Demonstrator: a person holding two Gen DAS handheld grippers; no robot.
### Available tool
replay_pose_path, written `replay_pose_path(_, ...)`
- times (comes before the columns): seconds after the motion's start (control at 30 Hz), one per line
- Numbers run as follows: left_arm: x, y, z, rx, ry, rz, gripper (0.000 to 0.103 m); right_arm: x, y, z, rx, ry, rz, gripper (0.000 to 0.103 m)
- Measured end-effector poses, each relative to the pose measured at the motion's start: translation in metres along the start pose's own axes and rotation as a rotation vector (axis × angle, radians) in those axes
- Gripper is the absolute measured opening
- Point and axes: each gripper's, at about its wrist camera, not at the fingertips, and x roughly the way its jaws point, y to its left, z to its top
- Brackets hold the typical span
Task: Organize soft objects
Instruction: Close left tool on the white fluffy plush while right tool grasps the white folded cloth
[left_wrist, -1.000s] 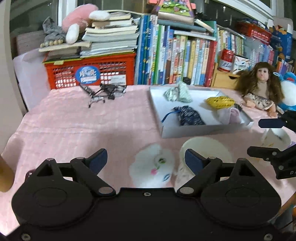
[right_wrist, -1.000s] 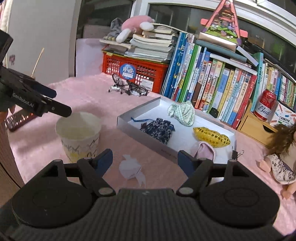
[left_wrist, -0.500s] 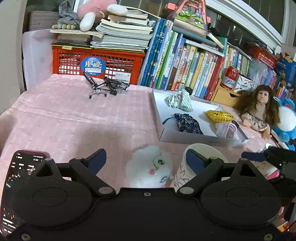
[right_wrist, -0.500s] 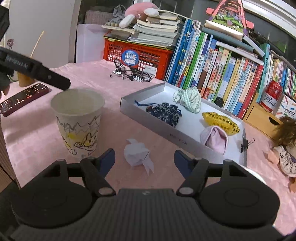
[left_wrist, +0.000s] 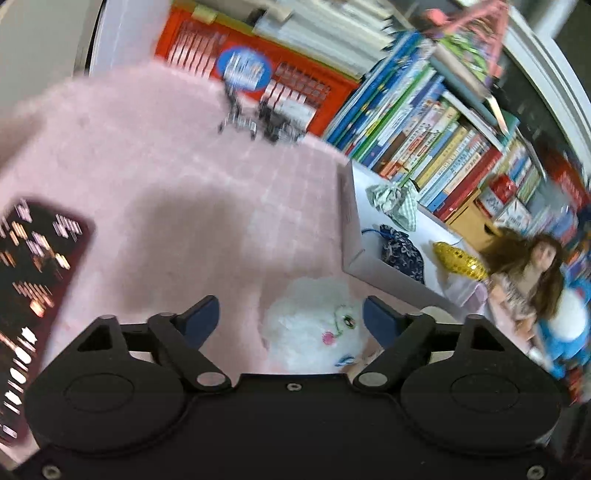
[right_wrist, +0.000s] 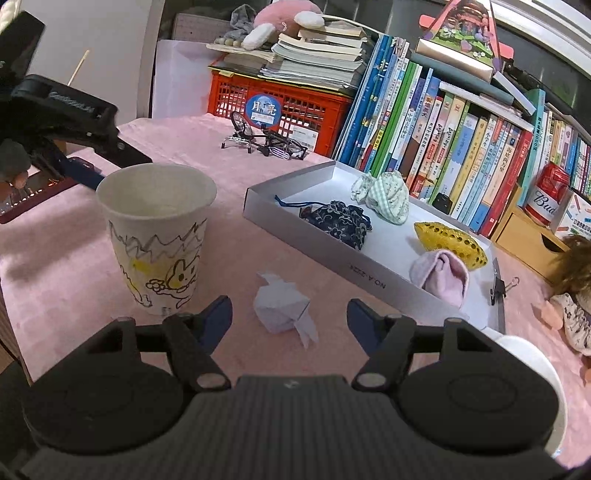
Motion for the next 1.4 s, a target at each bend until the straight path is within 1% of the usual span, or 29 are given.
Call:
replay_pose_path(0.13, 0.019, 0.013, 0.002, -0.098, 0.049, -0.011, 0.070, 0.005, 0.000, 0.002, 0.005, -0.001, -0.002, 0.080)
replay_pose_path(0.27, 0.029, 0.021, 0.002, -0.157, 0.057, -0.024, 0.062, 0.010, 0.001, 0.003, 0.005, -0.001, -0.003, 0.079)
replay_pose_path(0.37, 0.033, 0.022, 0.003, -0.177, 0.065, -0.048, 0.046, 0.014, 0.002, 0.004, 0.008, 0.005, 0.003, 0.079)
replay_pose_path(0.4, 0.035, 0.021, 0.004, -0.183, 0.072, -0.058, 0.043, 0.016, 0.002, 0.004, 0.008, 0.007, 0.004, 0.078)
replay_pose_path(0.43, 0.035, 0.020, 0.003, -0.184, 0.075, -0.054, 0.041, 0.018, 0.002, 0.004, 0.009, 0.010, 0.004, 0.077)
replay_pose_path(0.47, 0.034, 0.019, 0.003, -0.176, 0.066, -0.037, 0.032, 0.020, 0.002, 0.005, 0.011, 0.012, 0.004, 0.077)
replay_pose_path(0.5, 0.031, 0.016, 0.003, -0.161, 0.051, -0.024, 0.025, 0.022, 0.002, 0.005, 0.016, 0.014, 0.005, 0.076)
replay_pose_path(0.57, 0.024, 0.011, 0.002, -0.124, 0.025, -0.006, 0.021, 0.024, 0.000, 0.006, 0.031, 0.017, 0.009, 0.076)
replay_pose_path(0.73, 0.010, 0.001, -0.002, -0.047, 0.014, 0.006, 0.019, 0.029, -0.003, 0.008, 0.052, 0.027, 0.023, 0.070)
replay_pose_path(0.77, 0.008, 0.000, -0.003, -0.038, 0.012, 0.006, 0.019, 0.030, -0.003, 0.008, 0.054, 0.030, 0.026, 0.065)
replay_pose_path(0.8, 0.005, 0.000, -0.004, -0.031, 0.008, 0.007, 0.017, 0.031, -0.003, 0.008, 0.060, 0.036, 0.031, 0.057)
replay_pose_path(0.83, 0.002, -0.001, -0.006, -0.024, 0.002, 0.010, 0.014, 0.032, -0.003, 0.007, 0.067, 0.043, 0.035, 0.052)
replay_pose_path(0.87, -0.001, -0.001, -0.007, -0.017, -0.003, 0.011, 0.003, 0.033, -0.004, 0.007, 0.073, 0.049, 0.040, 0.045)
replay_pose_path(0.9, -0.004, -0.001, -0.008, -0.014, -0.007, 0.012, 0.002, 0.033, -0.003, 0.007, 0.076, 0.051, 0.041, 0.045)
replay_pose_path(1.0, -0.011, 0.001, -0.012, 0.006, -0.005, 0.004, 0.002, 0.031, -0.001, 0.005, 0.066, 0.042, 0.039, 0.044)
replay_pose_path(1.07, -0.015, 0.000, -0.015, 0.054, -0.020, 0.016, 0.005, 0.029, 0.000, 0.004, 0.057, 0.038, 0.042, 0.043)
replay_pose_path(1.13, -0.018, -0.005, -0.020, 0.110, -0.043, 0.032, 0.013, 0.025, 0.000, 0.003, 0.052, 0.033, 0.039, 0.043)
replay_pose_path(1.2, -0.019, -0.009, -0.023, 0.157, -0.047, 0.036, 0.038, 0.023, 0.001, 0.003, 0.046, 0.030, 0.035, 0.043)
replay_pose_path(1.27, -0.019, -0.014, -0.028, 0.197, -0.056, 0.036, 0.046, 0.020, 0.000, 0.003, 0.045, 0.029, 0.032, 0.044)
replay_pose_path(1.33, -0.019, -0.019, -0.033, 0.240, -0.067, 0.030, 0.048, 0.019, 0.000, 0.003, 0.048, 0.031, 0.028, 0.044)
replay_pose_path(1.37, -0.017, -0.021, -0.034, 0.241, -0.064, 0.029, 0.048, 0.018, -0.001, 0.002, 0.049, 0.033, 0.025, 0.044)
replay_pose_path(1.4, -0.014, -0.019, -0.032, 0.204, -0.050, 0.023, 0.048, 0.018, -0.001, 0.002, 0.051, 0.033, 0.023, 0.044)
